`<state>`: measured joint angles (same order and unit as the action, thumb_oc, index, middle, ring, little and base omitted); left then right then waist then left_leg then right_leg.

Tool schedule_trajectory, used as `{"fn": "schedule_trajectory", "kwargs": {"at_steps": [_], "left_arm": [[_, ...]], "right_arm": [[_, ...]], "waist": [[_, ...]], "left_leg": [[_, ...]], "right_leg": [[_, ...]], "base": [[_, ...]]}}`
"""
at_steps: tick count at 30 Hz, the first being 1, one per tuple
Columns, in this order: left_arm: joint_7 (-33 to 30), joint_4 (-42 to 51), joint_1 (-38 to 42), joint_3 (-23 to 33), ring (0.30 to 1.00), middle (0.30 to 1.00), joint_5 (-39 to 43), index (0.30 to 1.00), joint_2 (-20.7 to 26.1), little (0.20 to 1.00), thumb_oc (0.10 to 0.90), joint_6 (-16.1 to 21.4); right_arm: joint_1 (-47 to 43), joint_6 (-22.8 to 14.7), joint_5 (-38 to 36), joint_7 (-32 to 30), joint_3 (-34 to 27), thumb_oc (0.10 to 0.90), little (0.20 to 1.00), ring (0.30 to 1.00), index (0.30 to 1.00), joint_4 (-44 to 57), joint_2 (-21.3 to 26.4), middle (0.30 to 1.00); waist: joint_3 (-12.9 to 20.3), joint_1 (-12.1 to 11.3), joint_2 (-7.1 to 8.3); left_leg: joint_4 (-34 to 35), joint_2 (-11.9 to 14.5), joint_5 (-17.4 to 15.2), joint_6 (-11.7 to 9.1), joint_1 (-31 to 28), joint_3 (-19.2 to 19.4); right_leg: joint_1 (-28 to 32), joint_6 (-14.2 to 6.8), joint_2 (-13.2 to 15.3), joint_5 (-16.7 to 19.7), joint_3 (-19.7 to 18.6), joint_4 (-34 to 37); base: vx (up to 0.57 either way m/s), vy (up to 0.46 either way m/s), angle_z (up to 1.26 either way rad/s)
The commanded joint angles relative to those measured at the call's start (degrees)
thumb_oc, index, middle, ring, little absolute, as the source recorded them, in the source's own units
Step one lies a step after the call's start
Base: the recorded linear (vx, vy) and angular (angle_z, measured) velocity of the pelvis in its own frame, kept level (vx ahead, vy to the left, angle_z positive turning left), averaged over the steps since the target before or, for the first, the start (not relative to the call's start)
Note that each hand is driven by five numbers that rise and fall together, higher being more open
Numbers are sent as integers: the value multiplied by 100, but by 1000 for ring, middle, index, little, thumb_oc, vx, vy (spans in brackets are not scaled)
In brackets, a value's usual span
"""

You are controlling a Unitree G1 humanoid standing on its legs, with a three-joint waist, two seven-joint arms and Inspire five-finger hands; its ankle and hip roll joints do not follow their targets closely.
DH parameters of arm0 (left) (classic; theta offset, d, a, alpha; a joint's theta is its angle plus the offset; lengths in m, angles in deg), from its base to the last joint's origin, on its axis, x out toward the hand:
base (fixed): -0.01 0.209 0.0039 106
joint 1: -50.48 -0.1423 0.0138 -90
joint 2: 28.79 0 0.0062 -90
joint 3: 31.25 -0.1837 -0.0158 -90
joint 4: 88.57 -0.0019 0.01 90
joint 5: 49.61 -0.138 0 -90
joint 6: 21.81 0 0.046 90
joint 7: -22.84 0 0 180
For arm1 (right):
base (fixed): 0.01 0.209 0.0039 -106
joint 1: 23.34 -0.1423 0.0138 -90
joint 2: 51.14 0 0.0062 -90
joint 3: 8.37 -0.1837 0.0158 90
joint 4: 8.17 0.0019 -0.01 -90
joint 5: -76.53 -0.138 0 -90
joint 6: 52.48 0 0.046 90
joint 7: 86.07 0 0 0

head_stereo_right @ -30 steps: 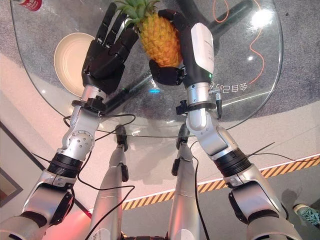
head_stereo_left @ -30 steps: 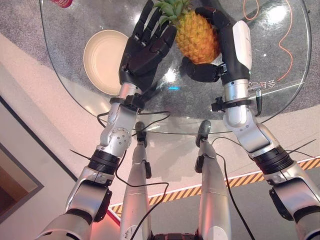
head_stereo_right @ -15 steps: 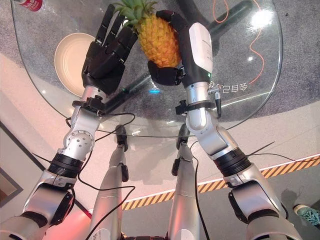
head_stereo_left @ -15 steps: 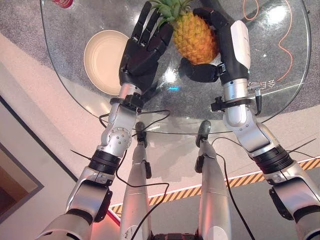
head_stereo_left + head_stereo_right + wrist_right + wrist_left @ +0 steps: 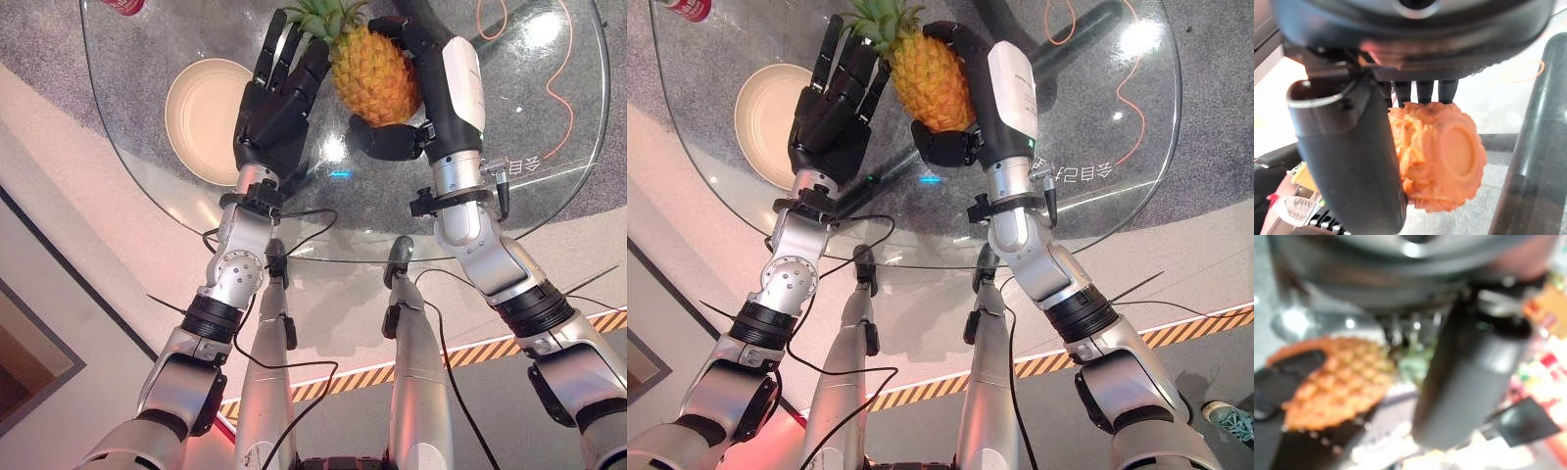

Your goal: Pick up the fruit to the plate

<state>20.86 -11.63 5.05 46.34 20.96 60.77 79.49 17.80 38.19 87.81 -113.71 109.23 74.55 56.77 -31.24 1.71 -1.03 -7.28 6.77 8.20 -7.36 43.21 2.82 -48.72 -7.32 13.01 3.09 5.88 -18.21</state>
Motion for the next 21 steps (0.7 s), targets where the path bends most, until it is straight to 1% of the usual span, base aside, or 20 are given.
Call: {"fn": "schedule_trajectory", "kwargs": {"at_steps": [1,10,12,17,21], "left_arm": [[65,494,620,6,900,900,-406,900,-89,900,800,395],[-22,560,644,3,900,900,-367,900,-108,900,800,431],[-48,574,660,1,900,900,-369,900,-113,900,800,439],[-96,568,648,-3,900,900,-372,900,-118,900,800,432],[-99,554,688,-15,900,900,-312,900,-101,900,800,475]], "right_arm": [[-863,-728,425,-47,82,100,200,300,300,1114,-64,300],[-901,-740,473,62,158,100,200,300,300,1151,-70,300],[-928,-734,471,84,166,100,200,300,300,1161,-62,300],[-925,-781,450,90,214,100,200,300,300,1155,-57,300],[-963,-838,443,146,239,100,200,300,300,1172,-16,300]], "waist": [[144,-43,165],[144,-59,167],[144,-58,163],[144,-62,170],[144,-53,178]], "left_leg": [[-311,-279,-289,88,183,5],[-299,-280,-275,85,196,0],[-300,-292,-233,96,247,-6],[-288,-279,-269,85,188,-3],[-255,-283,-213,89,220,3]], "right_leg": [[362,-161,-160,252,291,687],[363,-163,-152,258,312,697],[312,-155,-146,302,311,704],[370,-162,-150,266,319,706],[343,-162,-145,320,325,742]], "base": [[0,0,0],[0,0,0],[0,0,0],[0,0,0],[0,0,0]]}}
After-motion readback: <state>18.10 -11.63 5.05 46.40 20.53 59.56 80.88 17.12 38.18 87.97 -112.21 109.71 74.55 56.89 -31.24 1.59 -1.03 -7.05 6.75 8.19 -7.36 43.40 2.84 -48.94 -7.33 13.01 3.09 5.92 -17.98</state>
